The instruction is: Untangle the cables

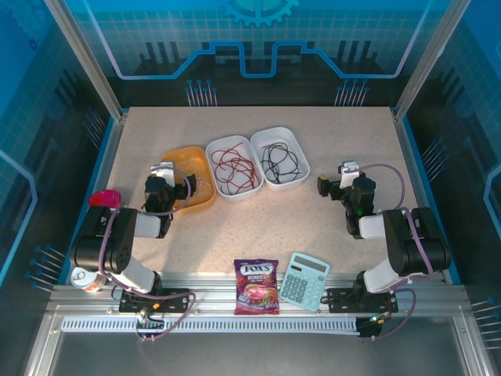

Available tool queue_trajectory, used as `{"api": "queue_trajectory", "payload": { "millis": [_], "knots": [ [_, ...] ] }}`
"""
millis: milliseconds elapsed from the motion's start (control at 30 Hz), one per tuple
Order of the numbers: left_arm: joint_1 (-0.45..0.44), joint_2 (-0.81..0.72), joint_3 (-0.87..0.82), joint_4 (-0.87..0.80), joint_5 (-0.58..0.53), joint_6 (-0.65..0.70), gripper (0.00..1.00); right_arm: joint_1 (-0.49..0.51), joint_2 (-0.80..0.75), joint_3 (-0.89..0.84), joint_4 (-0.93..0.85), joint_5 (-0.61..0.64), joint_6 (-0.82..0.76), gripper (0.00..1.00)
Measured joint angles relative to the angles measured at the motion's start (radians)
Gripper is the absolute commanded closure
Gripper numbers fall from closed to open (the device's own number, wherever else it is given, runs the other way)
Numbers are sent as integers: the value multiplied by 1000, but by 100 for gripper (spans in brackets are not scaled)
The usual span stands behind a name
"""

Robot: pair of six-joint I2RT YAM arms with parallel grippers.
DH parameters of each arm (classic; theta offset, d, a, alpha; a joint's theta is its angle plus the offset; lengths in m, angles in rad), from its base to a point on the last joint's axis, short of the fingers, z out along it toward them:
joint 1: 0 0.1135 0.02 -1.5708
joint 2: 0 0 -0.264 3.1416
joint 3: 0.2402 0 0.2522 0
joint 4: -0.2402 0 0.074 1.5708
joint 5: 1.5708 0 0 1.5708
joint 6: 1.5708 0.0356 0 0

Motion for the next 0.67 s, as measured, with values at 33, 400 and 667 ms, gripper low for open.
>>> {"api": "queue_trajectory", "payload": {
  "millis": [33, 400, 667],
  "knots": [
    [0, 0, 0, 0, 7, 1, 1, -2, 0, 3, -6, -23, -3, 0],
    [0, 0, 0, 0, 18, 3, 1, -17, 0, 4, -13, -108, -12, 0],
    [0, 0, 1, -2, 18, 3, 1, -17, 0, 4, -13, -109, -12, 0]
  ]
}}
